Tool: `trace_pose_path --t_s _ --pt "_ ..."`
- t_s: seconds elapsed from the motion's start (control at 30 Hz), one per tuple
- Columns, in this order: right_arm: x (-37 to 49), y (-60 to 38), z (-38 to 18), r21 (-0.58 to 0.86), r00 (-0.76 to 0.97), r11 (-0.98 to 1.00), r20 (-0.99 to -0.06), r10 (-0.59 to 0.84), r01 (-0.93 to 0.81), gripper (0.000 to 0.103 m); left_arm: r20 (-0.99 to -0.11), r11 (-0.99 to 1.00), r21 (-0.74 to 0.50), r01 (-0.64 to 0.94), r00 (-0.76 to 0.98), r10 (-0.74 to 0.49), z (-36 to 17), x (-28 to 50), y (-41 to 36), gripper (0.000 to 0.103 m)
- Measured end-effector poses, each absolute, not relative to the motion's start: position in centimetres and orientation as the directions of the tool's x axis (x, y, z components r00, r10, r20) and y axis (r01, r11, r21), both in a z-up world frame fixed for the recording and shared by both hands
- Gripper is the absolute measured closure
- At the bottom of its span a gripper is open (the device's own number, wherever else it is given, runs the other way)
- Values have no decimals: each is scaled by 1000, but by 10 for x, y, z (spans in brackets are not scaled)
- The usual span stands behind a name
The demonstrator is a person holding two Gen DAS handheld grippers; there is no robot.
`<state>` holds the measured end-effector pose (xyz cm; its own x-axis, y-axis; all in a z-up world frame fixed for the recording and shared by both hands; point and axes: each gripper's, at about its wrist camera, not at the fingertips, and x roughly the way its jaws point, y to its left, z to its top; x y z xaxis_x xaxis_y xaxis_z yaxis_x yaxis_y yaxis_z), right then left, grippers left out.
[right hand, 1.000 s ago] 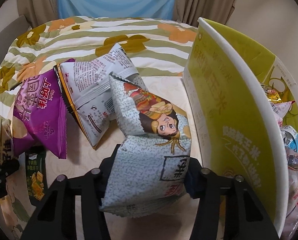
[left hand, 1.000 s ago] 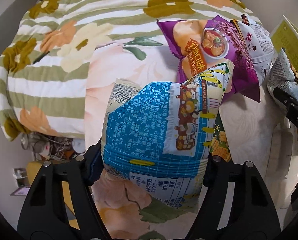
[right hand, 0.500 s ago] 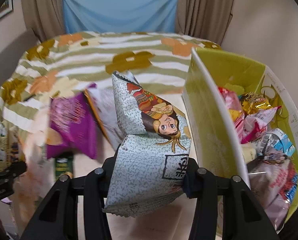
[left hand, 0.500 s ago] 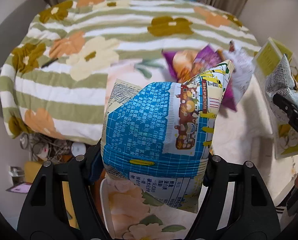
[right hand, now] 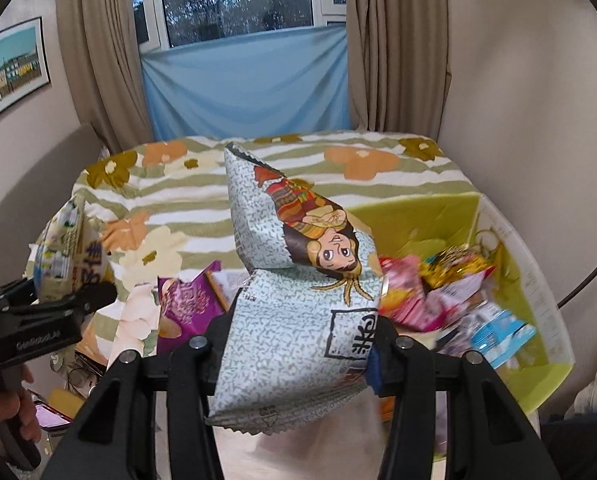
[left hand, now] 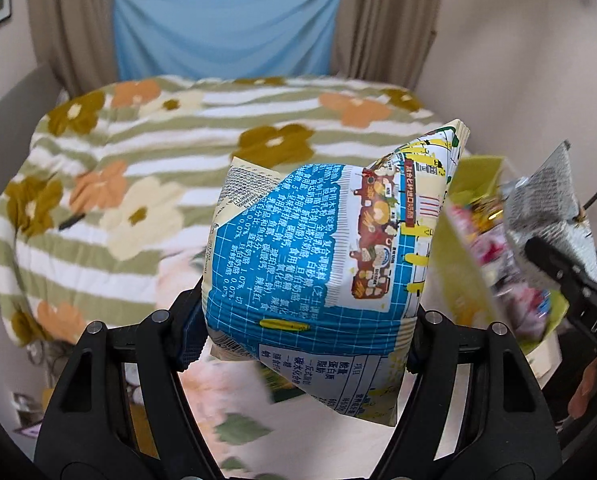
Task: Organize snacks
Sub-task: 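Lower both bags into the yellow-green box and open both tools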
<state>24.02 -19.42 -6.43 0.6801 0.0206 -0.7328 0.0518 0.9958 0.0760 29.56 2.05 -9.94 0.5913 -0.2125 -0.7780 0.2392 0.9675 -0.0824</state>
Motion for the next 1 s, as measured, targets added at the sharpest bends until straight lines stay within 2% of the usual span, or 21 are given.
trace_pose_path --t_s 0.27,0.53,0.6,0.67,0.77,1.0 --pt "234 -278 -50 112 680 993 -732 51 45 58 -758 946 -110 304 590 -278 -79 298 -98 32" --pt "238 -350 -57 139 675 990 -733 85 27 58 -788 933 -126 338 537 -301 -103 311 -209 31" --pt "241 -368 -59 139 671 990 -736 91 18 58 -797 933 -123 339 527 -296 -113 316 -233 28" --pt "244 -383 -62 139 666 990 -740 99 7 58 -807 934 -101 342 521 -277 -121 319 -251 15" --pt "248 -402 -64 141 659 990 -744 111 -7 58 -816 940 -90 330 517 -259 -130 317 -271 3" --pt "256 -428 -72 168 641 985 -752 153 -38 58 -828 954 -117 276 502 -247 -136 307 -270 2"
